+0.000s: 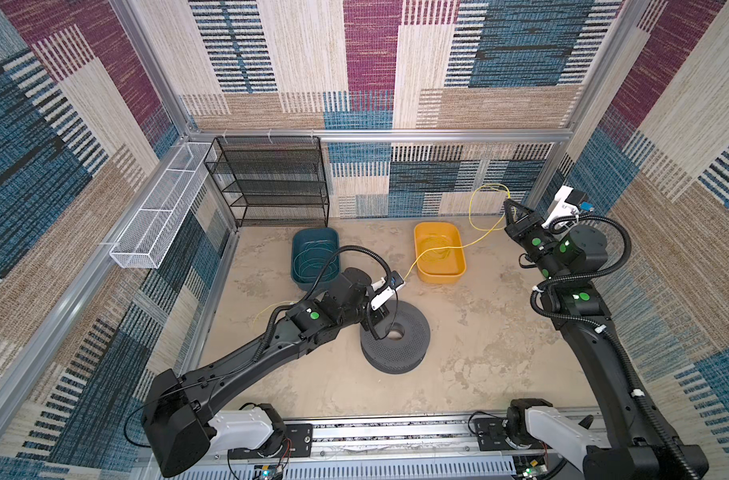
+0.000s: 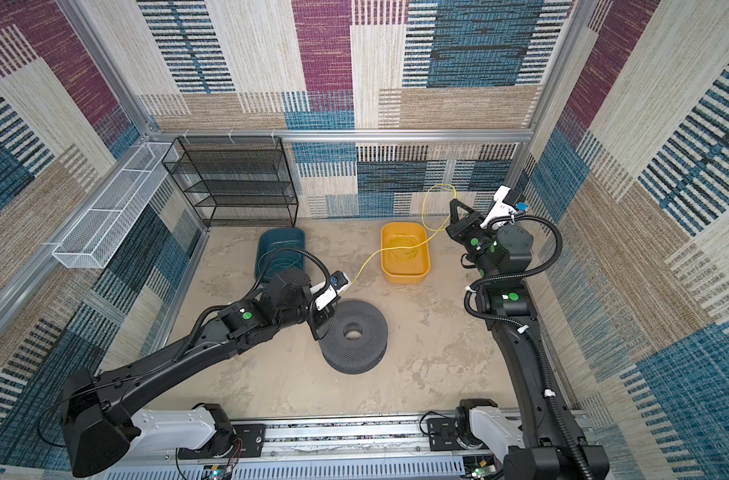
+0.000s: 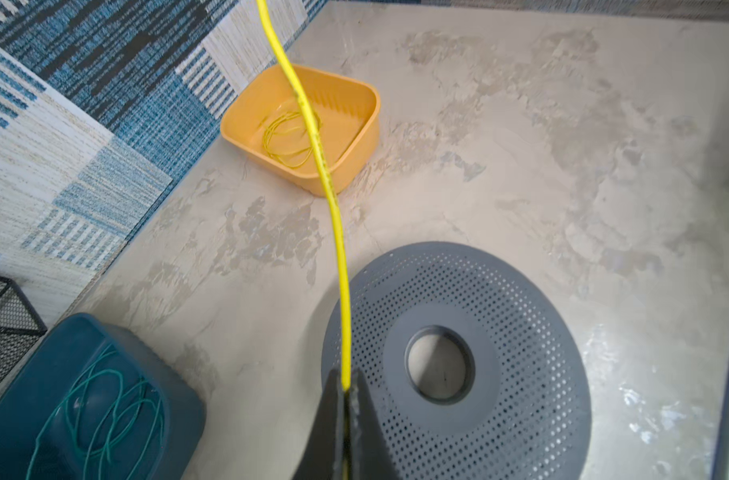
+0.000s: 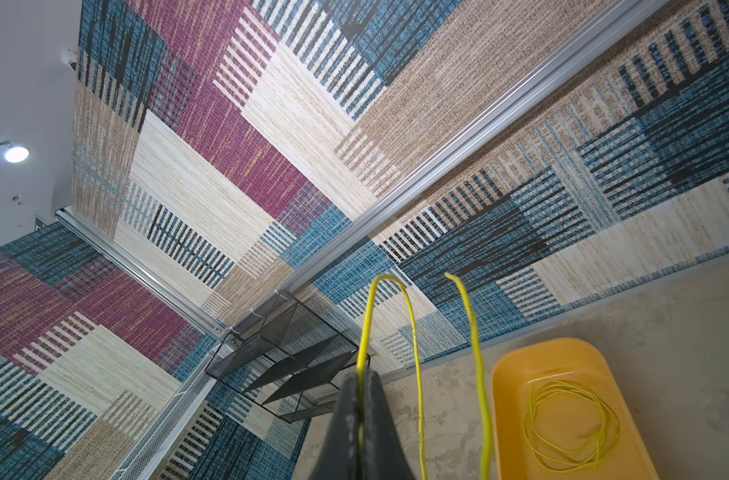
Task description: Wrap the cables
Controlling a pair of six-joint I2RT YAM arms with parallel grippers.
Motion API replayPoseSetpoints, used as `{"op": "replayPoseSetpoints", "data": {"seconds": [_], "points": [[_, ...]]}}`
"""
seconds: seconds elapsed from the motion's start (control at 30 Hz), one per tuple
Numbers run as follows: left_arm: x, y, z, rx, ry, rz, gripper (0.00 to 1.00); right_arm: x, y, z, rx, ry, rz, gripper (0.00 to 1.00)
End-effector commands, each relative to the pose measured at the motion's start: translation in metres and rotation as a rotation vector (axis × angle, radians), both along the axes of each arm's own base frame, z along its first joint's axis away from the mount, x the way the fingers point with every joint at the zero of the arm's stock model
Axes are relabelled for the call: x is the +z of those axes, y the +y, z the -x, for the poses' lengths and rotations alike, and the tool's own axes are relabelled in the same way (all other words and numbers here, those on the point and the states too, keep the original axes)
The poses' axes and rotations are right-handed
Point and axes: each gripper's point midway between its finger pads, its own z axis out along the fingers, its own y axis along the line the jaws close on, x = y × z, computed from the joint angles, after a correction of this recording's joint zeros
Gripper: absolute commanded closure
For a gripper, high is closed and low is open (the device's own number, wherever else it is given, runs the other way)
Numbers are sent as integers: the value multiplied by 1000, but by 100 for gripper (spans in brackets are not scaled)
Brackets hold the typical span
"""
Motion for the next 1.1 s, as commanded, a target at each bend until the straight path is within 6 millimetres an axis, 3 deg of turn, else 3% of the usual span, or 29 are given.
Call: {"op": "replayPoseSetpoints", "data": {"seconds": [0.0,0.37,0.8,1.07], "points": [[-22,25,-1,38,-20,-149,100,31,-14,7,-61,-107,-43,100],[-38,42,-4,67,-52,-244,100,34,-31,10,-100,-124,-79,100],[-61,45,-6,68,-28,-315,100,42,-43,14,-123,-154,-104,100],[-58,47,-11,102,-38,-316,100,40,-42,13,-99,-150,-104,100]]}}
